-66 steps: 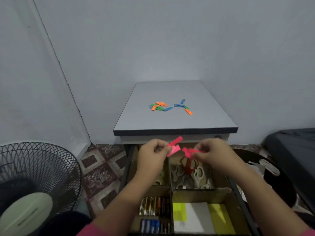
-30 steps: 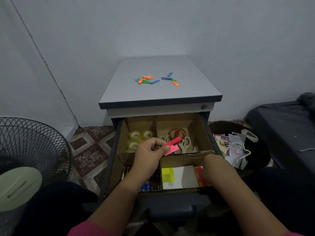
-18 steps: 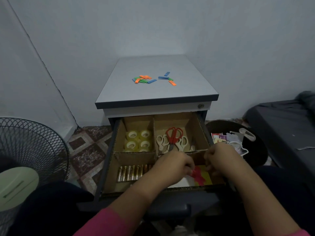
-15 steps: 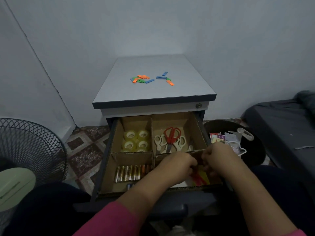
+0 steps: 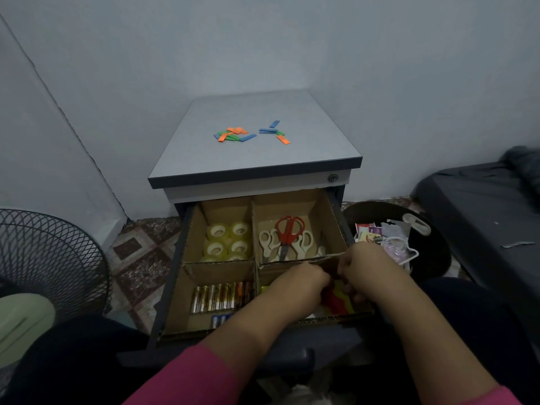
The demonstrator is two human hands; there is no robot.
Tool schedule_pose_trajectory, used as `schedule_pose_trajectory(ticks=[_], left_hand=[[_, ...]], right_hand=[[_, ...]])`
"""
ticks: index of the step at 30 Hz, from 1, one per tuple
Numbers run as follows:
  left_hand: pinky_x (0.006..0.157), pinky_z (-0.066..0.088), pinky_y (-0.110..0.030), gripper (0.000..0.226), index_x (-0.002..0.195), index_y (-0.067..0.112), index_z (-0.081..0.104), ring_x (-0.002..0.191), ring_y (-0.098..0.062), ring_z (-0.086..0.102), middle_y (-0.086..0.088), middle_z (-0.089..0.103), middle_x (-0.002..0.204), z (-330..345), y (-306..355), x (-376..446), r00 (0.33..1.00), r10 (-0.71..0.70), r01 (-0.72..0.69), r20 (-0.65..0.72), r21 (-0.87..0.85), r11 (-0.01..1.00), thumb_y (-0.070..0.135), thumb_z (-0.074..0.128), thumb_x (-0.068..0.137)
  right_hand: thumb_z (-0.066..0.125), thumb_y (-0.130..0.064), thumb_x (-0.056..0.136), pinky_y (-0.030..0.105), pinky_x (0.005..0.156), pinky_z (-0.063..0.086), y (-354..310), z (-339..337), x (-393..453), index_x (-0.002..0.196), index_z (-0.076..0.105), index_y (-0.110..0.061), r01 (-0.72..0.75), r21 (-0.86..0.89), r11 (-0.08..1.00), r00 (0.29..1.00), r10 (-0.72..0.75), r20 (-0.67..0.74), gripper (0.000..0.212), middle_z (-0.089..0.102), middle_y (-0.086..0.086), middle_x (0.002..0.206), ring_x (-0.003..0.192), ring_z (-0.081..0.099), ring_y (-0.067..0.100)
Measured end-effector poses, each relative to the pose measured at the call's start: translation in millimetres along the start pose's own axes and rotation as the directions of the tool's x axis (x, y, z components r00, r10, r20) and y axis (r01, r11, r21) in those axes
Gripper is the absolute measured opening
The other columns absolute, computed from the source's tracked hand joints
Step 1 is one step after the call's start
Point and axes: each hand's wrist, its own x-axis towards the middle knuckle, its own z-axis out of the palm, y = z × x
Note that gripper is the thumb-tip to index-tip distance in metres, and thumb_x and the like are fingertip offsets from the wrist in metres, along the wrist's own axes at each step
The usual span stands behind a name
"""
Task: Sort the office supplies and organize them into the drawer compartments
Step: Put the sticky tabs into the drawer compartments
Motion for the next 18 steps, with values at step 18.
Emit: schedule_pose_trajectory(ticks=[18], left_hand=[[0.075, 0.047, -0.012, 0.027, 0.086, 0.033, 0.072, 0.083, 0.005, 0.064, 0.017, 0.07, 0.082, -23, -71, -80, 0.882, -0.372, 0.001, -0.289, -0.788, 0.616, 0.007, 0.064, 0.088]], right_hand=[[0.057, -0.031, 0.093, 0.032, 0.083, 0.049, -14, 30, -17, 0.107, 0.062, -0.01, 0.124, -0.328, 0.936, 0.99, -0.141, -0.028, 0.026, 0.062, 0.006, 0.108, 0.103, 0.061, 0.023]])
